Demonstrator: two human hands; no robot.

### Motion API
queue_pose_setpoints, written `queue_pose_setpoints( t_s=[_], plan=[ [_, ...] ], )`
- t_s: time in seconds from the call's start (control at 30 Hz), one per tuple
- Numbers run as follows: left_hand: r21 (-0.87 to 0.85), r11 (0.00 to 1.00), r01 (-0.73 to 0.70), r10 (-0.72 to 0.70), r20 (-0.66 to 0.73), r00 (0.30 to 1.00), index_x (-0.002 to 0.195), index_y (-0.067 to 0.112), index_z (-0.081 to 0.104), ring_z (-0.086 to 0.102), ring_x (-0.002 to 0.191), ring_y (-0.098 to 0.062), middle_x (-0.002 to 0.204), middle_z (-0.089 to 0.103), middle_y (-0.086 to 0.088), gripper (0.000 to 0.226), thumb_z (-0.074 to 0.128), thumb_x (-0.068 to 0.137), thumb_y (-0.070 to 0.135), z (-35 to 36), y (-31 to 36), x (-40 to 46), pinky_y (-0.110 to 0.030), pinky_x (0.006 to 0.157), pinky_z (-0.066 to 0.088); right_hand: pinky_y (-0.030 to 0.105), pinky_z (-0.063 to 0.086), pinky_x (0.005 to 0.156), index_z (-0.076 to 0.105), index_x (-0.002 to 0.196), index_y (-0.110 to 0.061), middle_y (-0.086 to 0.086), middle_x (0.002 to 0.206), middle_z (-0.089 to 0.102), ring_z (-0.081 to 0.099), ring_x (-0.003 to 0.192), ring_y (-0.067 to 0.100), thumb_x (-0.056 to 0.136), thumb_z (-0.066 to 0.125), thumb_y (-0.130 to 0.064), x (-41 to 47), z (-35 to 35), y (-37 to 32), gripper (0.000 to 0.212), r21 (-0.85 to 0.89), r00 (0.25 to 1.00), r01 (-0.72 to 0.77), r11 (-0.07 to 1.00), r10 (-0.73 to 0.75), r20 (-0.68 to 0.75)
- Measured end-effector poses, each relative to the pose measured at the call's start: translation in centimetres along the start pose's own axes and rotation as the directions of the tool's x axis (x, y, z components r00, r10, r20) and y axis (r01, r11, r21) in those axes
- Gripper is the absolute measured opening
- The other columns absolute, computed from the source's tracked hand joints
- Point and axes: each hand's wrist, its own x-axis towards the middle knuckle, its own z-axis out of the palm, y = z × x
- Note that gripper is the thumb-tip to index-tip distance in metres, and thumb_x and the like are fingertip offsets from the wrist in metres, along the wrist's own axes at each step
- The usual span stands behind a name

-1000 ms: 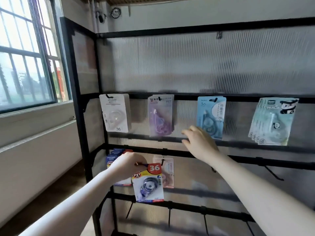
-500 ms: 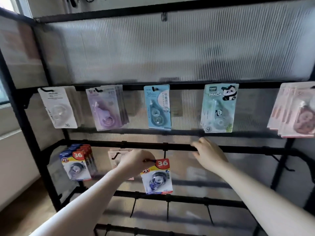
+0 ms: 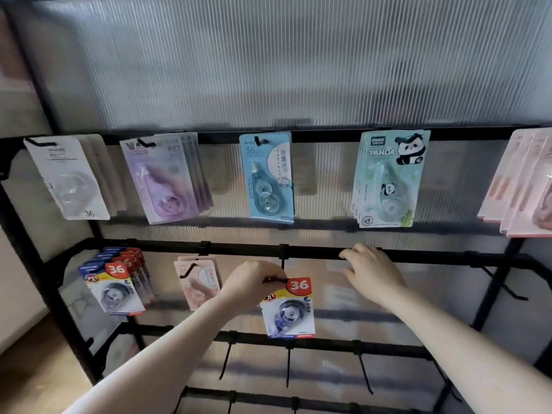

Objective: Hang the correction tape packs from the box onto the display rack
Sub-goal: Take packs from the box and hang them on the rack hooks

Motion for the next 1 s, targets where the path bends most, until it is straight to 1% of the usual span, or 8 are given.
queue_pose_setpoints(
  t_s=[0.17, 0.27, 0.4, 0.57, 0.67, 0.8, 0.9, 1.0],
  plan=[
    [0.008, 0.993, -0.117, 0.116, 0.055, 0.992, 0.11, 0.01, 0.067, 0.061, 0.094, -0.018, 0.107, 0.068, -0.005, 0.027, 0.051, 0.094, 0.024, -0.1, -1.3, 0.3, -0.03, 0.081, 0.047, 0.033, 0.044, 0.087, 0.055, 0.122, -0.017, 0.002, 0.116, 0.054, 0.05, 0.108, 0.021, 0.097, 0.043, -0.025, 0.4, 1.5, -0.2, 0.029, -0.03, 0.999, -0.031, 0.999, 0.032, 0.039],
    [0.02, 0.99, -0.143, 0.141, 0.074, 0.987, 0.112, 0.01, 0.065, 0.061, 0.096, -0.021, 0.108, 0.067, -0.006, 0.03, 0.047, 0.094, 0.025, -0.1, -2.1, 0.5, -0.033, 0.083, 0.047, 0.032, 0.043, 0.089, 0.054, 0.123, -0.017, 0.003, 0.119, 0.053, 0.049, 0.11, 0.021, 0.097, 0.043, -0.025, 0.7, 2.0, -0.3, 0.03, -0.042, 0.997, -0.035, 0.999, 0.038, 0.06],
    [0.058, 0.99, -0.126, 0.122, 0.069, 0.99, 0.116, 0.017, 0.063, 0.059, 0.097, -0.017, 0.111, 0.065, -0.002, 0.027, 0.046, 0.096, 0.026, 0.5, -2.4, 1.1, -0.033, 0.082, 0.048, 0.032, 0.043, 0.089, 0.052, 0.126, -0.017, 0.004, 0.12, 0.052, 0.049, 0.109, 0.021, 0.097, 0.043, -0.026, 0.9, 2.4, -0.2, 0.031, -0.047, 0.997, -0.048, 0.998, 0.051, 0.066],
    [0.046, 0.997, -0.06, 0.062, -0.036, 0.997, 0.118, 0.021, 0.062, 0.058, 0.097, -0.014, 0.114, 0.063, 0.004, 0.027, 0.044, 0.098, 0.025, 1.7, -2.8, 2.6, -0.023, 0.072, 0.043, 0.033, 0.045, 0.086, 0.054, 0.123, -0.016, 0.003, 0.115, 0.053, 0.05, 0.104, 0.02, 0.096, 0.044, -0.025, 0.6, 3.0, 0.2, 0.03, -0.041, 0.994, -0.083, 0.996, 0.086, 0.066],
    [0.039, 0.998, -0.04, 0.043, -0.069, 0.997, 0.117, 0.021, 0.063, 0.058, 0.099, -0.014, 0.115, 0.063, 0.004, 0.027, 0.045, 0.097, 0.025, 2.1, -3.3, 3.7, -0.024, 0.07, 0.042, 0.03, 0.043, 0.087, 0.055, 0.123, -0.016, 0.003, 0.116, 0.053, 0.049, 0.105, 0.02, 0.096, 0.044, -0.023, -0.1, 3.2, 0.7, 0.03, -0.04, 0.992, -0.107, 0.993, 0.109, 0.07],
    [0.066, 0.998, -0.014, 0.021, -0.106, 0.994, 0.115, 0.023, 0.063, 0.058, 0.097, -0.015, 0.111, 0.063, 0.005, 0.026, 0.043, 0.098, 0.026, 2.4, -3.3, 4.6, -0.03, 0.072, 0.049, 0.03, 0.042, 0.092, 0.056, 0.121, -0.015, 0.004, 0.121, 0.052, 0.048, 0.11, 0.02, 0.095, 0.046, -0.021, -0.9, 3.4, 0.7, 0.028, -0.044, 0.992, -0.104, 0.994, 0.107, 0.068],
    [0.072, 0.997, 0.001, 0.01, -0.15, 0.989, 0.116, 0.024, 0.063, 0.058, 0.097, -0.014, 0.113, 0.062, 0.005, 0.026, 0.044, 0.097, 0.027, 2.8, -3.1, 4.6, -0.025, 0.065, 0.044, 0.031, 0.042, 0.096, 0.054, 0.124, -0.016, 0.004, 0.126, 0.051, 0.046, 0.116, 0.021, 0.095, 0.045, -0.021, -1.4, 3.3, 0.4, 0.03, -0.038, 0.993, -0.095, 0.995, 0.097, 0.061],
    [0.056, 0.998, 0.012, -0.002, -0.176, 0.984, 0.123, 0.022, 0.059, 0.056, 0.103, -0.016, 0.12, 0.059, 0.002, 0.029, 0.045, 0.097, 0.027, 2.9, -2.6, 4.0, -0.021, 0.068, 0.041, 0.027, 0.041, 0.097, 0.051, 0.129, -0.018, 0.002, 0.128, 0.049, 0.045, 0.119, 0.018, 0.096, 0.045, -0.022, -2.0, 3.1, 0.3, 0.033, -0.023, 0.995, -0.079, 0.997, 0.08, 0.058]
  ],
)
